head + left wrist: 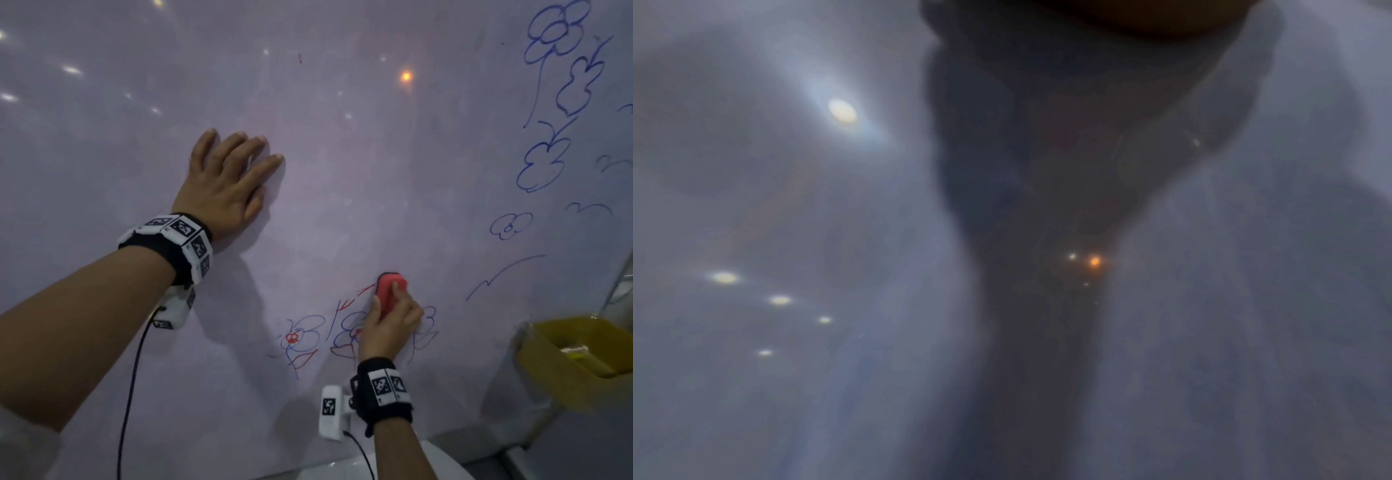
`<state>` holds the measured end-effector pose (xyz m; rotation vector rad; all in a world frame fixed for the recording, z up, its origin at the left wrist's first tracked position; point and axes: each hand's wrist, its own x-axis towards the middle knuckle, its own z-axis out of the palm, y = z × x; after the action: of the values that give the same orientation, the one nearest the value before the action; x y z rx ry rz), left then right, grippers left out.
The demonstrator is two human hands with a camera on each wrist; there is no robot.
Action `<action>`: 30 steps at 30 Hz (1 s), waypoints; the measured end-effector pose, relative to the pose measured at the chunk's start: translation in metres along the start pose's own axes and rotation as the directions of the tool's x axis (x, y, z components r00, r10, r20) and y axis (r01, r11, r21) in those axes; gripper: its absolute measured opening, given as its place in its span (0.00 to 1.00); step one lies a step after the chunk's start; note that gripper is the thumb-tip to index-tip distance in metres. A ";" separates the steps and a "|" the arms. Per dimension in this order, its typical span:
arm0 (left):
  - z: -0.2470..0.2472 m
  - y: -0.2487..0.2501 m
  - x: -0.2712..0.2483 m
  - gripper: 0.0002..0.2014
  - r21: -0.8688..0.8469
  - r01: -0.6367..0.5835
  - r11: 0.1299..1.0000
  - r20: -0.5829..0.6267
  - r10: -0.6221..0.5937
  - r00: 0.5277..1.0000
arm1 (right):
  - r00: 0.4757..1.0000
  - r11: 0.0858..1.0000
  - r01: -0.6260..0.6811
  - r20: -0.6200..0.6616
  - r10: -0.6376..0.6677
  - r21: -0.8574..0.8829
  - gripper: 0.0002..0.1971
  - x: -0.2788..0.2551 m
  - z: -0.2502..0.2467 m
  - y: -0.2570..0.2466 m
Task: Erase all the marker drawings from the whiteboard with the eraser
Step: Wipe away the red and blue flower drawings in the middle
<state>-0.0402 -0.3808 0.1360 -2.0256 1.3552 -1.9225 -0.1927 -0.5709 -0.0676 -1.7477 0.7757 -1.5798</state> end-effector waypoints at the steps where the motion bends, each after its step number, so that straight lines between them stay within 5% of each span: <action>1: 0.000 0.000 0.000 0.22 -0.002 -0.002 1.000 -0.001 0.002 1.000 | 1.000 1.000 -0.019 -0.014 0.019 -0.012 0.19 0.007 -0.004 0.008; 3: -0.002 0.000 0.000 0.22 -0.004 -0.001 1.000 0.009 0.001 1.000 | 0.973 0.980 -0.198 -0.113 0.201 0.035 0.20 0.027 -0.012 0.020; 6: -0.002 0.001 -0.003 0.22 -0.012 0.017 1.000 0.028 -0.017 0.999 | 0.843 0.862 -0.482 -0.182 0.506 0.158 0.21 0.034 -0.011 0.015; 7: -0.002 0.002 -0.003 0.22 -0.012 0.018 1.000 0.028 -0.017 0.999 | 0.863 0.875 -0.459 -0.156 0.480 0.155 0.21 0.026 -0.006 0.004; 9: -0.002 0.001 -0.002 0.22 -0.016 0.022 1.000 0.030 -0.022 0.999 | 0.970 0.969 -0.225 -0.065 0.232 0.107 0.19 0.001 0.005 -0.014; 12: 0.000 0.000 -0.002 0.22 0.001 0.016 1.000 0.022 -0.016 1.000 | 0.997 0.997 0.070 0.027 -0.071 0.012 0.18 -0.010 -0.001 -0.001; 14: 0.000 0.000 -0.001 0.22 0.014 0.003 1.000 0.014 -0.003 1.000 | 0.993 0.995 -0.098 -0.059 0.097 -0.004 0.18 0.007 -0.008 0.025; 16: 0.001 -0.001 -0.001 0.22 0.021 -0.005 1.000 0.009 0.005 1.000 | 0.919 0.929 -0.364 -0.137 0.371 0.068 0.20 0.016 -0.010 0.030; 17: 0.001 -0.001 -0.001 0.22 0.024 -0.007 1.000 0.004 0.007 1.000 | 0.912 0.922 -0.380 -0.135 0.387 0.077 0.21 0.012 -0.005 0.023; 20: 0.001 -0.001 0.000 0.22 0.020 -0.008 1.000 -0.001 0.008 1.000 | 1.000 0.999 -0.012 -0.013 0.013 0.036 0.17 -0.029 0.018 -0.010; 24: -0.001 -0.001 -0.001 0.22 0.014 -0.005 1.000 -0.001 0.005 1.000 | 0.919 0.935 0.354 0.173 -0.354 0.030 0.13 -0.052 0.016 -0.007; 27: 0.000 0.000 0.000 0.22 0.024 -0.008 1.000 0.000 0.008 1.000 | 0.946 0.951 0.308 0.094 -0.309 0.030 0.15 -0.022 0.009 0.004; 30: 0.001 0.000 -0.001 0.22 0.018 -0.009 1.000 -0.008 0.009 1.000 | 0.997 0.994 0.040 -0.069 -0.034 0.097 0.20 -0.012 0.017 0.002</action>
<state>-0.0395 -0.3807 0.1353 -2.0025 1.3416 -1.9344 -0.1769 -0.5614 -0.0781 -1.6545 0.6894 -1.6809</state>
